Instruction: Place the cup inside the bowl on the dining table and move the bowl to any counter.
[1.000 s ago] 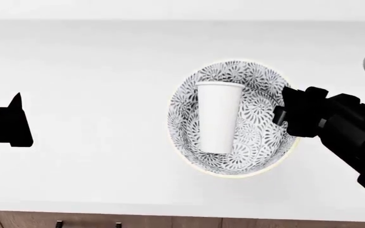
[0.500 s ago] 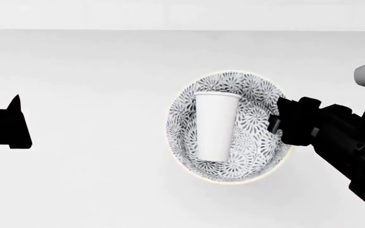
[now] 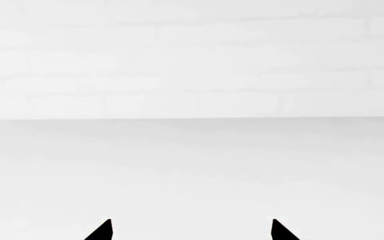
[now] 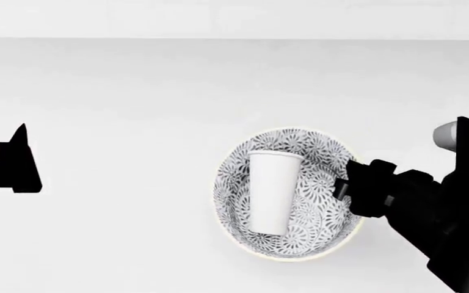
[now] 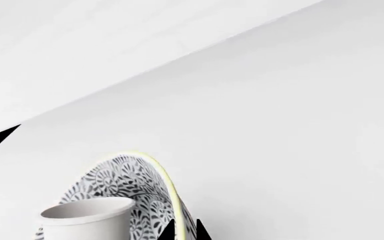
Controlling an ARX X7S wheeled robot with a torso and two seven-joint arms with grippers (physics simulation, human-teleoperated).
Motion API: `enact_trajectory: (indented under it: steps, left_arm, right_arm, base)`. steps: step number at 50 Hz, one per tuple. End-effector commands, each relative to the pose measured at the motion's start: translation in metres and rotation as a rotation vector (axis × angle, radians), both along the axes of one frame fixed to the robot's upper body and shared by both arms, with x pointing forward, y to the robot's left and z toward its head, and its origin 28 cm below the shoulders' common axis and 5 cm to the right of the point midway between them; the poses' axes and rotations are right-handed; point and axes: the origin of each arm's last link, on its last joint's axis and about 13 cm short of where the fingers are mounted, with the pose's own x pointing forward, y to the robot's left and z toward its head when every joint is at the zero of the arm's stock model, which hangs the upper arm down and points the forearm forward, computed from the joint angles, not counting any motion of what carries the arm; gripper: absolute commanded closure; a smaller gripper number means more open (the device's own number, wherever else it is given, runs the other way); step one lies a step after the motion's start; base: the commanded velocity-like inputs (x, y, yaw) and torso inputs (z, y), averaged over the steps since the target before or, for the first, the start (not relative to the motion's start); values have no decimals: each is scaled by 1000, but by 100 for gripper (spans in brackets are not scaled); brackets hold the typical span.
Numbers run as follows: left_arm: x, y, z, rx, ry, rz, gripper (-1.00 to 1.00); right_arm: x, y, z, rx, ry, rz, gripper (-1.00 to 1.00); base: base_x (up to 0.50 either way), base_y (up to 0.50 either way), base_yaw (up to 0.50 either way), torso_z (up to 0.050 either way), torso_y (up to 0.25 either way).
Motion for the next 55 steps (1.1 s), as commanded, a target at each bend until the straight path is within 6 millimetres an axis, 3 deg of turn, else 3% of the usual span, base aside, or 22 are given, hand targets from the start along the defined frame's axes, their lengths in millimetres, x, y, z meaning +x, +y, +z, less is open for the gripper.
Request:
enact_trajectory:
  steps: [1,21,22,39,47,50,55]
  left_arm:
    - [-1,1,0,-3,0,1,-100]
    - [1,-2,-2,-7,3,-3,-100]
    - [1,-2,-2,-7,3,-4,-100]
    - [0,-2,-3,-10,3,-5,-100]
    - [-3,-5,2,-10,-9,-20,-100]
    - [-3,-6,4,-12,-11,-23,-100]
    - [-6,-6,6,-16,-1,-17,-100]
  right_arm:
    - [0,1,-8,20,7,6,100]
    - [-5,-4,-6,10,8,-6,100]
    - [-5,-4,-6,12,7,-9,-100]
    - [-13,-6,7,-29,-41,-35,-100]
    - [-39,0,36,-223,-173,-78,-100]
    - [-45,0,36,-274,-204,-79,-100]
    - [-54,3,27,-513,-445,-105,-100]
  base:
    - [0,0,0,0,0]
    - [0,0,0,0,0]
    - [0,0,0,0,0]
    - [0,0,0,0,0]
    - [0,0,0,0,0]
    - [0,0,0,0,0]
    - [0,0,0,0,0]
